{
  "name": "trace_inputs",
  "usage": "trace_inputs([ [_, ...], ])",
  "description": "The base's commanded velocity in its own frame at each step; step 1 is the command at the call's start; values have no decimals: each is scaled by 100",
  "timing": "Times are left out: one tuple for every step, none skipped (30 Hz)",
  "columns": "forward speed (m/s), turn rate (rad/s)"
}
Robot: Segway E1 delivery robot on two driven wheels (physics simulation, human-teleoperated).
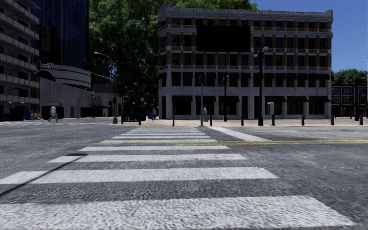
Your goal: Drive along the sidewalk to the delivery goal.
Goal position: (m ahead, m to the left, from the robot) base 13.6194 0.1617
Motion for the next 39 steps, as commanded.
trace_inputs([
  [200,0],
  [200,0],
  [200,0],
  [200,0],
  [200,0],
  [200,0],
  [200,0],
  [200,0],
  [200,0],
  [200,0],
  [200,0],
  [200,0],
  [200,0],
  [200,0],
  [200,0],
  [200,0],
  [200,0],
  [200,0],
  [200,0],
  [200,0],
  [200,0],
  [200,0],
  [200,0],
  [200,0],
  [200,0],
  [200,0],
  [200,0],
  [200,0],
  [200,0],
  [200,0],
  [200,0],
  [200,0],
  [200,0],
  [200,0],
  [200,0],
  [200,0],
  [200,0],
  [200,0],
  [200,0],
])
